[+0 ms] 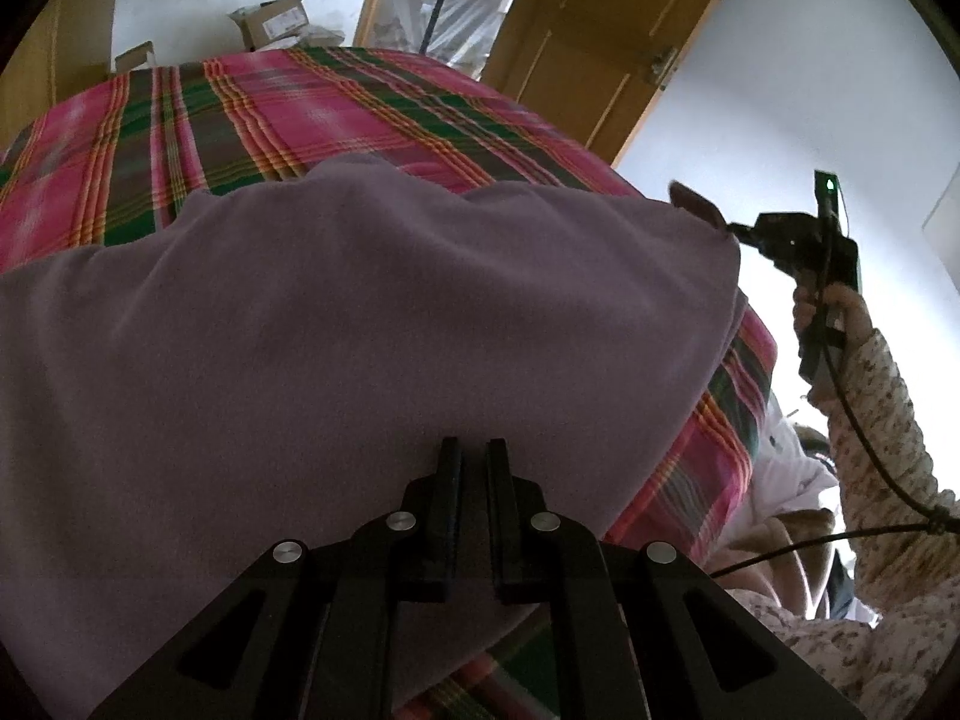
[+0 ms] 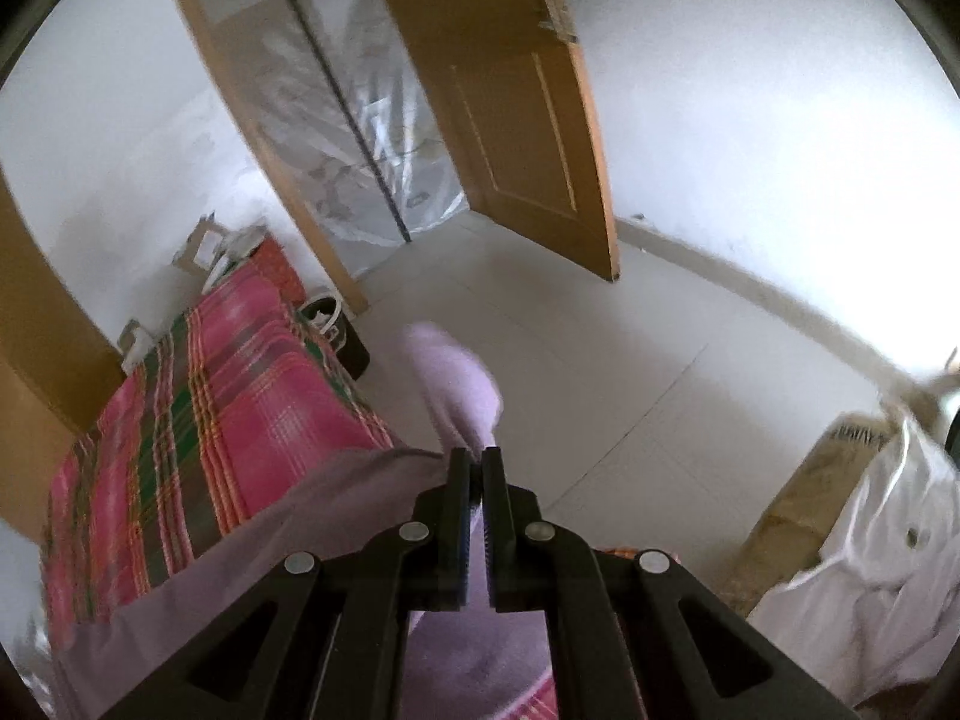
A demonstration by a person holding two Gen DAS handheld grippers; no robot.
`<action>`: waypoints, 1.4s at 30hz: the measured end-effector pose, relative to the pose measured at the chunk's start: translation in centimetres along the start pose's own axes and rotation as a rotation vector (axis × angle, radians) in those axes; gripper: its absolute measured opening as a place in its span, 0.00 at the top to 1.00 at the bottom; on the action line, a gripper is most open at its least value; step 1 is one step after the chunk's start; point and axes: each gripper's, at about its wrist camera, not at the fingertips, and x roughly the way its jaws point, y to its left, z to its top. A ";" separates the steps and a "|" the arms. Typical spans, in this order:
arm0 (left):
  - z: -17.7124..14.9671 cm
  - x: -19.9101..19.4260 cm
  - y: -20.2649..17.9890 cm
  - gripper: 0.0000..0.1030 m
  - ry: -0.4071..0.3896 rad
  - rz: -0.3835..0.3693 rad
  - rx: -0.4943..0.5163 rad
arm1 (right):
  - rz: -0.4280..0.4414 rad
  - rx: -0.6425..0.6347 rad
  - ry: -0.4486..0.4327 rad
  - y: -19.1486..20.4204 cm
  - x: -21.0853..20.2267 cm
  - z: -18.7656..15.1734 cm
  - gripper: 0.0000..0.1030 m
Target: Fold clothes
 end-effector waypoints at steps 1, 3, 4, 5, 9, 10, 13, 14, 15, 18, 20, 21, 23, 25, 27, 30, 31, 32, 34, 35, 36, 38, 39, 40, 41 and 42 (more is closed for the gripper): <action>0.0 0.0 0.0 0.93 0.000 0.000 0.000 | 0.005 0.018 -0.004 -0.5 -0.1 -0.2 0.97; -0.1 -0.1 0.0 0.93 0.001 0.002 0.002 | 0.013 0.048 -0.024 -1.3 -0.6 -0.4 0.97; -0.1 -0.2 0.0 0.93 0.000 0.002 0.002 | 0.010 0.058 -0.035 -1.5 -1.0 -0.4 0.99; -0.1 -0.2 0.0 0.93 0.000 0.003 0.001 | 0.007 0.068 -0.046 -1.7 -1.4 -0.4 0.99; -0.2 -0.2 0.0 0.93 0.001 0.003 -0.002 | 0.028 0.084 -0.056 -2.8 -2.3 -0.4 0.99; -0.2 -0.3 0.0 0.93 0.003 0.004 -0.001 | 0.025 0.086 -0.050 -3.0 -2.3 -0.5 0.99; -0.3 -0.4 0.0 0.93 0.007 0.003 0.001 | 0.027 0.111 -0.021 -3.7 -1.8 -1.4 0.99; -0.3 -0.4 0.0 0.93 0.007 0.003 0.002 | 0.022 0.114 -0.018 -3.9 -1.8 -1.8 0.98; -0.4 -0.5 0.0 0.93 0.008 0.002 0.002 | 0.014 0.124 -0.017 -4.2 -1.7 -2.1 0.98; -0.4 -0.5 0.0 0.93 0.011 -0.002 0.002 | 0.014 0.162 -0.002 -5.0 -1.2 -2.3 0.99; -0.4 -0.6 0.1 0.93 0.014 -0.005 0.000 | 0.012 0.170 -0.011 -5.2 -1.3 -2.1 0.99; -0.4 -0.6 0.1 0.93 0.014 -0.005 -0.003 | 0.005 0.164 -0.022 -5.1 -1.4 -1.9 0.98; -0.5 -0.6 0.1 0.93 0.012 -0.006 -0.009 | -0.013 0.172 -0.024 -5.2 -1.5 -1.7 0.98; -0.6 -0.6 0.1 0.93 0.009 -0.006 -0.012 | -0.053 0.207 -0.043 -5.7 -1.9 -1.8 0.97; -0.6 -0.6 0.1 0.93 0.009 -0.007 -0.014 | 0.012 0.243 -0.038 -6.0 -2.4 -2.4 0.96; -0.6 -0.5 0.0 0.93 0.012 -0.004 -0.011 | 0.125 0.273 -0.010 -6.0 -2.6 -3.3 0.93; -0.6 -0.6 0.0 0.93 0.013 -0.002 -0.008 | 0.142 0.255 0.011 -5.5 -2.3 -3.6 0.83; -0.6 -0.6 -0.1 0.93 0.013 0.000 -0.005 | 0.159 0.238 0.032 -4.9 -1.9 -3.9 0.77; -0.6 -0.6 -0.1 0.93 0.013 0.001 -0.004 | 0.181 0.212 0.073 -3.9 -1.2 -4.6 0.68; -0.7 -0.6 0.0 0.93 0.012 0.001 -0.005 | 0.176 0.209 0.084 -3.5 -0.9 -4.9 0.67; -0.8 -0.7 0.0 0.93 0.011 -0.001 -0.007 | 0.164 0.196 0.079 -3.1 -0.8 -5.0 0.65; -0.9 -0.8 0.0 0.93 0.010 -0.001 -0.009 | 0.133 0.156 0.056 -2.3 -0.8 -5.0 0.65; -1.0 -0.8 0.0 0.93 0.010 0.000 -0.009 | 0.120 0.137 0.050 -1.9 -0.9 -5.1 0.65; -1.0 -0.8 0.0 0.93 0.010 0.003 -0.007 | 0.114 0.120 0.044 -1.6 -1.0 -5.1 0.71; -0.9 -0.8 -0.1 0.93 0.010 0.005 -0.004 | 0.111 0.102 0.036 -1.3 -1.1 -5.1 0.79; -0.9 -0.7 -0.3 0.93 0.010 0.008 0.002 | 0.100 0.078 0.026 -0.9 -1.2 -5.1 0.98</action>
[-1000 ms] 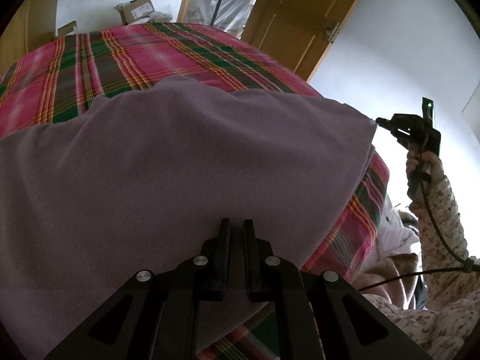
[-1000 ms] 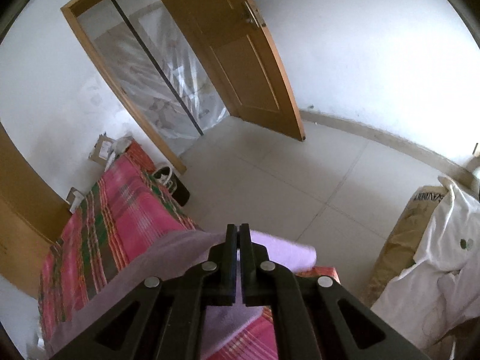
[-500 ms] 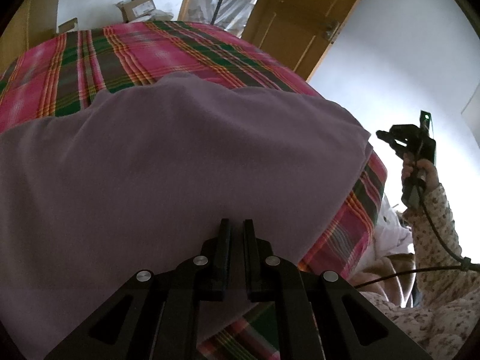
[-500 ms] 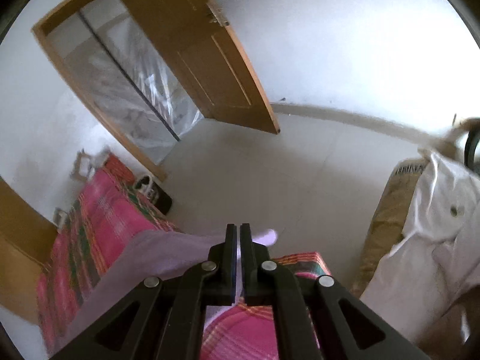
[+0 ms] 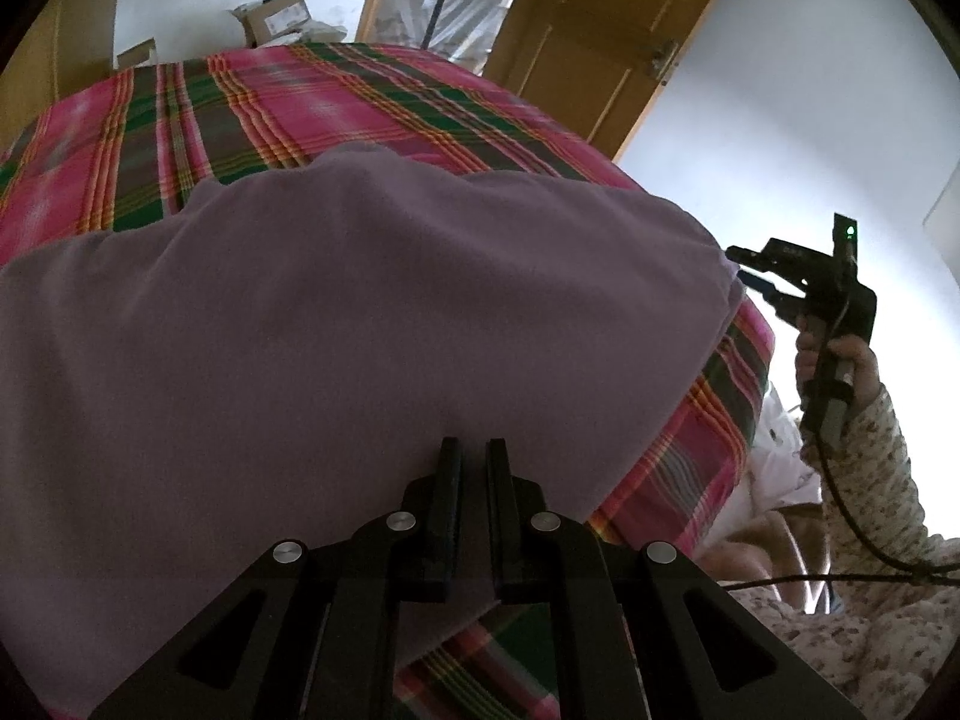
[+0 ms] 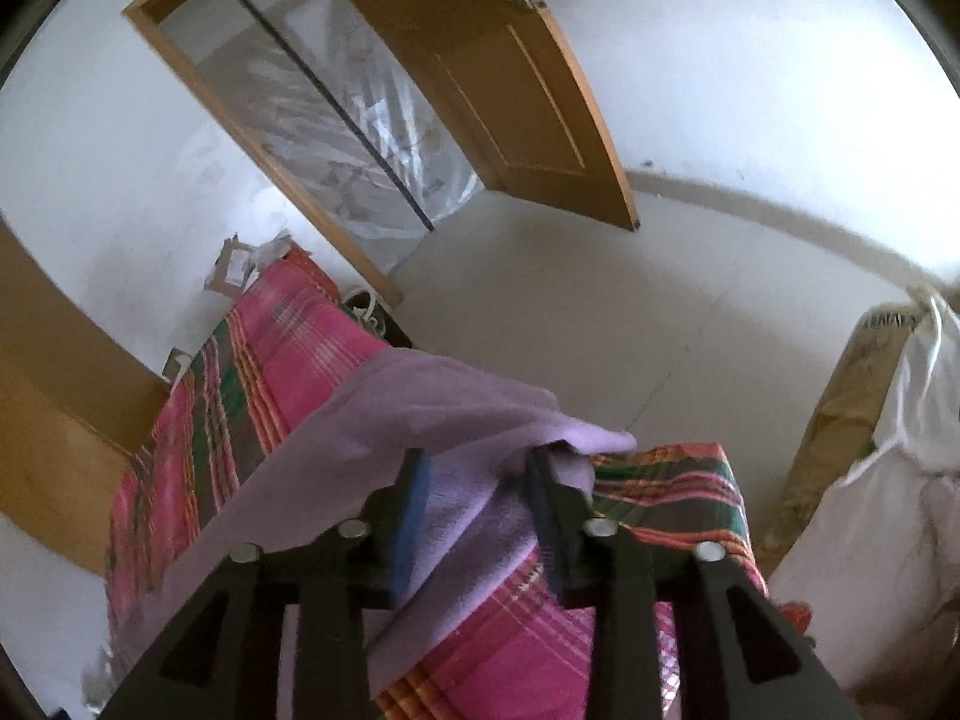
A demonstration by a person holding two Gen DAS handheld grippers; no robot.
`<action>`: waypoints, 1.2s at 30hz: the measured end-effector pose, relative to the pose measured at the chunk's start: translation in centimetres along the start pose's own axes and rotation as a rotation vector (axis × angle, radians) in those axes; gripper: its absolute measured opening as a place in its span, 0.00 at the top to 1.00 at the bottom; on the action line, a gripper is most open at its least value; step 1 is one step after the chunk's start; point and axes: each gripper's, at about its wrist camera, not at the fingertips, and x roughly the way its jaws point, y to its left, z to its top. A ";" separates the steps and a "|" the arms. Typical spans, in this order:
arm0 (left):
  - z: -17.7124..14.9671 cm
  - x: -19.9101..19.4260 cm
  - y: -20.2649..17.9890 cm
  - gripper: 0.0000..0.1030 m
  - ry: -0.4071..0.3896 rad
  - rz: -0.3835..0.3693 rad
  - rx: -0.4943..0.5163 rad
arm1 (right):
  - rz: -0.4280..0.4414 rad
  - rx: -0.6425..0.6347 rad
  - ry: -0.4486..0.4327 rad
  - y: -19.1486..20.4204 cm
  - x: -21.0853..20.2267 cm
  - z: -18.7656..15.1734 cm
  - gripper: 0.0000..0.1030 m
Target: Fold clothes
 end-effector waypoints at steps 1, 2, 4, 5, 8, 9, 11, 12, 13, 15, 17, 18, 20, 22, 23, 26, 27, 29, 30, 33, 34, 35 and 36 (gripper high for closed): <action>0.0 0.1 -0.2 0.93 0.000 0.002 0.006 | -0.014 -0.029 -0.011 0.6 -0.2 0.0 0.98; 0.0 0.0 -0.2 0.93 0.001 0.002 0.011 | -0.023 -0.054 -0.025 1.0 -0.5 -0.1 0.98; -0.1 -0.1 -0.3 0.93 0.002 0.000 0.014 | -0.029 -0.090 -0.068 1.7 -1.6 -0.1 0.98; -0.1 -0.1 -0.2 0.93 0.002 -0.001 0.013 | -0.028 -0.097 -0.088 1.9 -2.2 -0.1 0.98; -0.2 -0.4 0.1 0.93 0.001 -0.008 0.005 | -0.020 -0.084 -0.107 1.9 -3.5 0.2 0.98; -0.3 -0.4 0.2 0.93 0.001 -0.009 0.002 | -0.025 -0.077 -0.099 1.8 -3.7 0.2 0.98; -0.4 -0.5 0.3 0.93 0.001 -0.013 -0.001 | -0.047 -0.073 -0.080 1.6 -3.4 0.2 0.98; -0.5 -0.6 0.4 0.93 0.001 -0.015 -0.001 | -0.061 -0.068 -0.068 1.4 -3.1 0.1 0.98; -0.6 -0.6 0.4 0.93 0.001 -0.017 0.000 | -0.074 -0.060 -0.049 1.1 -2.6 -0.1 0.98; -0.7 -0.7 0.6 0.93 0.004 -0.021 0.001 | -0.095 -0.039 -0.012 0.6 -1.6 -0.4 0.98; -0.8 -0.9 0.7 0.93 0.008 -0.023 0.004 | -0.123 -0.020 0.004 0.4 -1.1 -0.6 0.97; -0.9 -1.0 0.7 0.93 0.010 -0.022 0.006 | -0.149 -0.027 -0.003 0.5 -1.3 -0.6 0.92; -1.1 -1.2 0.7 0.93 0.012 -0.018 0.015 | -0.185 -0.039 -0.025 0.9 -2.0 -0.6 0.91; -1.2 -1.7 1.0 0.93 0.004 -0.009 0.014 | -0.186 -0.069 -0.071 2.1 -3.1 -0.9 0.91; -1.2 -2.1 1.5 0.92 -0.011 -0.004 -0.001 | -0.186 -0.091 -0.093 2.9 -3.6 -1.1 0.91; -1.1 -3.4 3.1 0.92 -0.053 0.011 -0.047 | -0.178 -0.181 -0.148 5.8 -4.6 -2.3 0.91; -1.1 -3.8 3.7 0.92 -0.068 0.016 -0.062 | -0.154 -0.220 -0.154 6.8 -4.7 -2.8 0.91; -1.0 -4.6 5.2 0.93 -0.100 0.029 -0.107 | -0.085 -0.312 -0.151 8.9 -4.4 -4.0 0.91; -1.0 -4.9 6.1 0.92 -0.111 0.044 -0.134 | -0.053 -0.355 -0.141 9.9 -4.1 -4.4 0.91; -1.2 -5.5 8.6 0.93 -0.132 0.086 -0.217 | 0.009 -0.479 -0.047 12.6 -2.0 -6.5 0.91; -1.4 -5.6 9.5 0.92 -0.135 0.097 -0.250 | 0.009 -0.500 -0.017 13.0 -1.2 -7.0 0.91; -1.7 -5.8 10.5 0.92 -0.138 0.106 -0.283 | 0.003 -0.511 0.005 13.1 -0.6 -7.5 0.91; -1.9 -5.9 11.1 0.93 -0.142 0.113 -0.305 | -0.007 -0.521 0.027 13.3 0.0 -7.9 0.91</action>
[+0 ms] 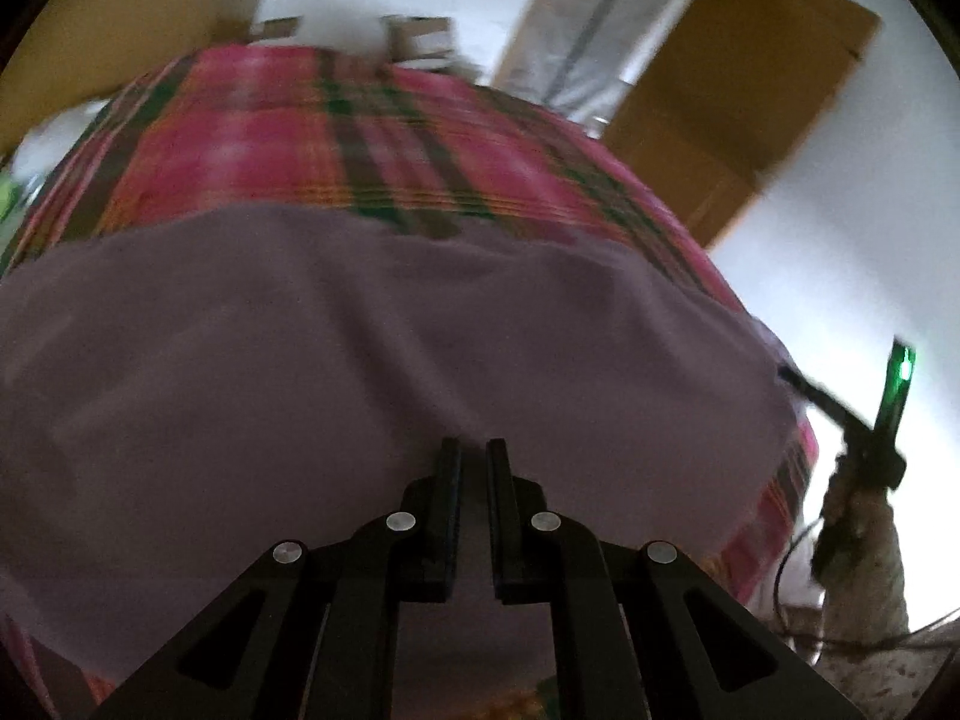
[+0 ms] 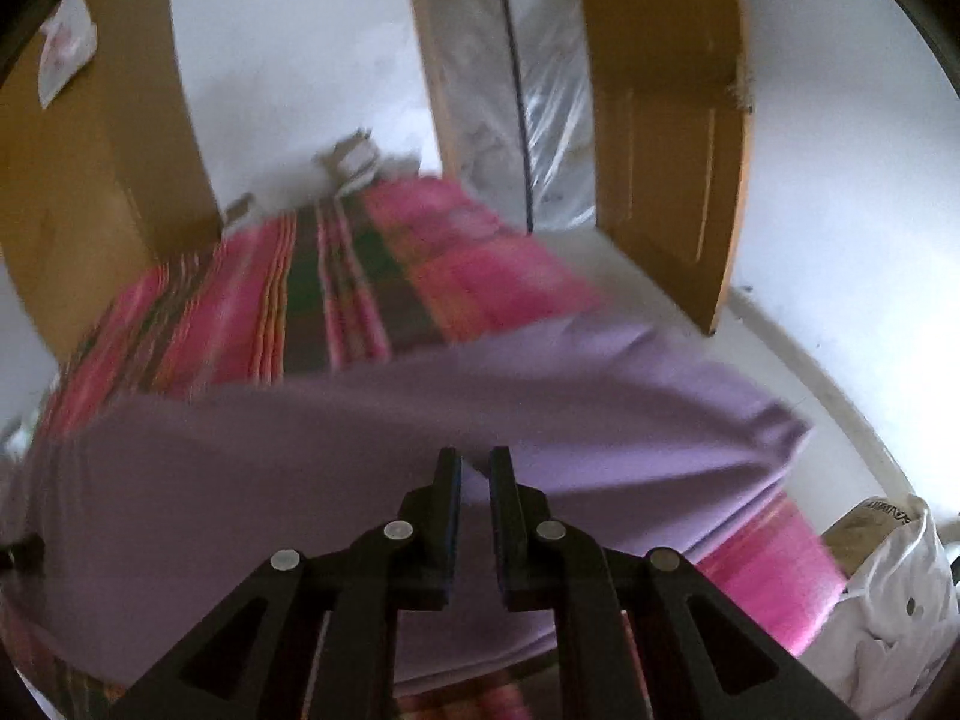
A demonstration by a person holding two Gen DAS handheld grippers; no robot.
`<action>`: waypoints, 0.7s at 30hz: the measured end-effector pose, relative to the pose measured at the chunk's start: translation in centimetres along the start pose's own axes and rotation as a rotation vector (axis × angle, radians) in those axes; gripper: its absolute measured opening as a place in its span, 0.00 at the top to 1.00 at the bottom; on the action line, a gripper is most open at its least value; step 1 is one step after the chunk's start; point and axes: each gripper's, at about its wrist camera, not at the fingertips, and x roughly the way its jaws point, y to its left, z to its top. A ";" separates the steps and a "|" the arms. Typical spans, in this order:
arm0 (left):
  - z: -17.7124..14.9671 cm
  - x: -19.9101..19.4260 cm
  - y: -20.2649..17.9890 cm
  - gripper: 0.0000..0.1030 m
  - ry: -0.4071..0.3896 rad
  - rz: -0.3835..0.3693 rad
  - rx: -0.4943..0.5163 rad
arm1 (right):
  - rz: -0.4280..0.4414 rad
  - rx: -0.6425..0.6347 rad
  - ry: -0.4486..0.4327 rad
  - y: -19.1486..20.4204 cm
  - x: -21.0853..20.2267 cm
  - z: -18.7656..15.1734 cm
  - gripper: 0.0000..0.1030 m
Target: Fold clothes
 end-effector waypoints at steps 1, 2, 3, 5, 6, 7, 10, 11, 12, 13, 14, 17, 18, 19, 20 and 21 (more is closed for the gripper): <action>0.0 -0.2 0.9 0.93 -0.007 0.006 -0.024 | -0.007 -0.007 0.022 0.3 0.6 -0.1 0.91; 0.1 -0.5 1.7 0.93 -0.015 0.009 -0.047 | -0.011 -0.011 0.030 0.6 0.8 0.0 0.91; 0.3 -0.8 2.4 0.93 -0.025 0.004 -0.067 | -0.010 -0.013 0.029 0.8 0.7 0.3 0.91; 0.7 -1.3 3.4 0.93 -0.041 0.018 -0.091 | 0.032 -0.015 0.026 1.6 0.5 1.1 0.91; 1.0 -1.5 3.9 0.93 -0.053 0.039 -0.099 | 0.064 -0.023 0.023 2.2 0.4 1.6 0.91; 1.3 -1.8 4.4 0.93 -0.063 0.057 -0.108 | 0.105 -0.036 0.023 3.0 0.4 2.1 0.91; 2.2 -2.2 5.7 0.93 -0.081 0.084 -0.140 | 0.263 -0.077 0.045 6.3 1.0 4.0 0.91; 2.6 -2.1 6.1 0.92 -0.082 0.099 -0.145 | 0.311 -0.094 0.061 7.6 1.4 4.6 0.91; 2.8 -2.1 6.4 0.93 -0.084 0.112 -0.150 | 0.344 -0.113 0.077 8.7 1.9 5.1 0.90; 3.1 -2.0 6.8 0.93 -0.084 0.126 -0.156 | 0.380 -0.139 0.094 10.0 2.3 5.6 0.90; 3.3 -1.9 7.3 0.92 -0.081 0.142 -0.168 | 0.419 -0.171 0.111 11.4 2.7 6.1 0.89; 3.6 -1.6 8.8 0.93 -0.069 0.173 -0.212 | 0.508 -0.254 0.165 15.0 3.9 7.1 0.84; 3.7 -1.4 9.3 0.92 -0.065 0.181 -0.226 | 0.542 -0.270 0.195 16.2 4.6 7.4 0.83; 3.8 -1.2 9.6 0.92 -0.063 0.186 -0.238 | 0.580 -0.277 0.231 17.3 5.4 7.7 0.83; 3.9 -1.2 10.1 0.93 -0.064 0.188 -0.251 | 0.613 -0.283 0.269 18.4 6.1 8.0 0.83; 4.0 -1.3 10.5 0.93 -0.066 0.189 -0.264 | 0.636 -0.289 0.310 19.3 6.9 8.2 0.83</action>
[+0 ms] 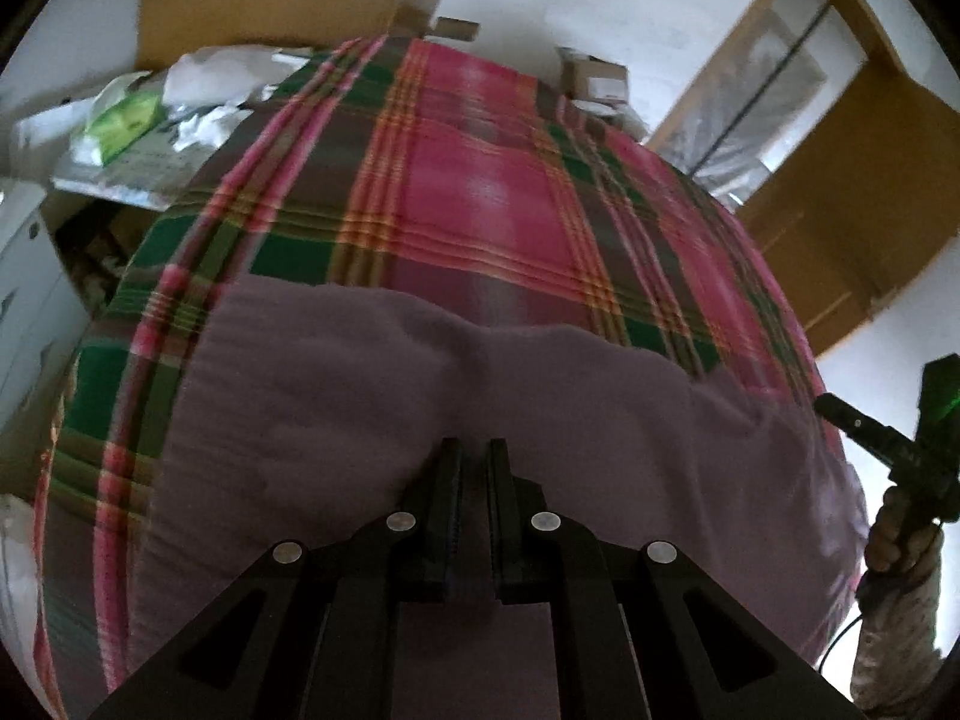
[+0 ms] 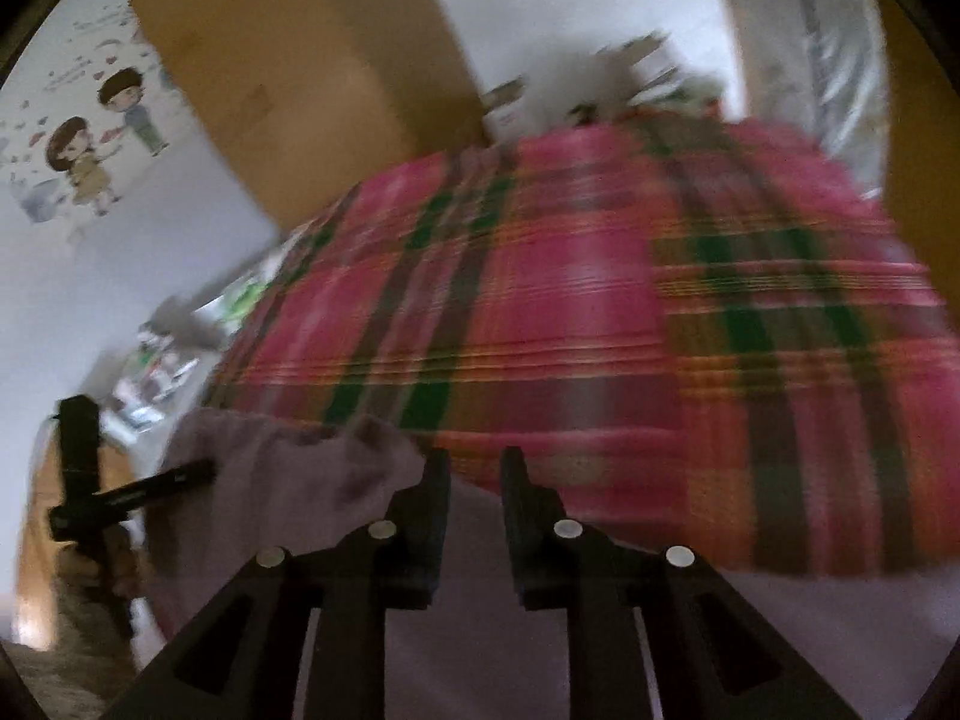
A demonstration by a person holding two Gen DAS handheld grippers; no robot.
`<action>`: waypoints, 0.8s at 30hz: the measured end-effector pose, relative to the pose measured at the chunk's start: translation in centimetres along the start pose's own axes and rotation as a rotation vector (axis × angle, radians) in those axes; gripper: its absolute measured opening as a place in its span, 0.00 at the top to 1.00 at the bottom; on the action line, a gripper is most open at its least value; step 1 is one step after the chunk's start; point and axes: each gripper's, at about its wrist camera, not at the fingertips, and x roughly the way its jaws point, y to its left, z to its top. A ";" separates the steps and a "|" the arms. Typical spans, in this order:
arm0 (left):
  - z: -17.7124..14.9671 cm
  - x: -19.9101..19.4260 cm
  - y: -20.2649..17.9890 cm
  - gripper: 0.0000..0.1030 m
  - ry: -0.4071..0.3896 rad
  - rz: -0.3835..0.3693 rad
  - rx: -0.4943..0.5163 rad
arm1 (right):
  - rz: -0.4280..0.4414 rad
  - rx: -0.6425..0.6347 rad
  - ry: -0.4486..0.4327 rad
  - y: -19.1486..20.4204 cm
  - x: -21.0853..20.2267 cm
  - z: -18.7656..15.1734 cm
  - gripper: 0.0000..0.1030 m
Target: Fold clothes
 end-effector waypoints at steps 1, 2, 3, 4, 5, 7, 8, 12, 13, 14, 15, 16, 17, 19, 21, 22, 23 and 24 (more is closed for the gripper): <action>0.2 -0.1 0.4 0.93 -0.005 0.002 -0.014 | 0.027 -0.003 0.031 0.3 1.0 0.7 0.82; 0.4 -0.1 0.8 0.93 -0.009 0.004 -0.026 | 0.059 -0.012 0.057 0.6 2.0 1.3 0.82; 0.5 -0.1 1.0 0.93 -0.011 0.005 -0.035 | 0.084 -0.019 0.082 1.0 2.7 1.6 0.82; 0.5 0.0 1.3 0.93 -0.012 0.004 -0.044 | 0.101 -0.025 0.105 1.4 3.3 1.8 0.82; 0.6 0.0 1.5 0.93 -0.012 0.002 -0.050 | 0.116 -0.032 0.126 1.7 4.0 2.0 0.82; 0.7 0.1 1.9 0.93 -0.008 -0.004 -0.054 | 0.139 -0.040 0.185 2.3 5.4 2.3 0.82; 0.8 0.2 2.0 0.93 -0.008 -0.008 -0.056 | 0.152 -0.046 0.209 2.5 5.9 2.4 0.82; 1.2 0.5 2.2 0.93 -0.007 -0.019 -0.066 | 0.176 -0.094 0.295 3.6 7.9 2.8 0.82; 1.2 0.5 2.2 0.93 -0.006 -0.021 -0.067 | 0.167 -0.112 0.308 4.0 8.4 2.8 0.82; 1.2 0.5 2.1 0.93 -0.005 -0.022 -0.065 | 0.161 -0.123 0.315 4.2 8.7 2.8 0.82; 1.2 0.5 2.1 0.93 -0.004 -0.023 -0.064 | 0.156 -0.129 0.315 4.4 8.9 2.8 0.82; 1.2 0.5 2.1 0.93 -0.004 -0.024 -0.062 | 0.151 -0.135 0.315 4.5 9.0 2.9 0.82; 1.2 0.4 2.1 0.93 -0.003 -0.025 -0.062 | 0.145 -0.141 0.315 4.6 9.2 2.9 0.82; 1.3 0.5 2.1 0.93 -0.002 -0.028 -0.062 | 0.139 -0.161 0.302 4.9 9.3 3.0 0.94; 1.4 0.6 2.2 0.93 -0.001 -0.033 -0.065 | 0.143 -0.180 0.284 5.1 9.1 3.2 0.95; 1.5 0.6 2.3 0.93 -0.001 -0.036 -0.067 | 0.140 -0.186 0.262 5.2 8.7 3.5 0.95; 1.5 0.6 2.4 0.93 -0.002 -0.038 -0.068 | 0.134 -0.189 0.240 5.2 8.4 3.9 0.95; 1.5 0.6 2.4 0.93 -0.003 -0.041 -0.071 | 0.130 -0.189 0.220 5.3 8.1 4.4 0.96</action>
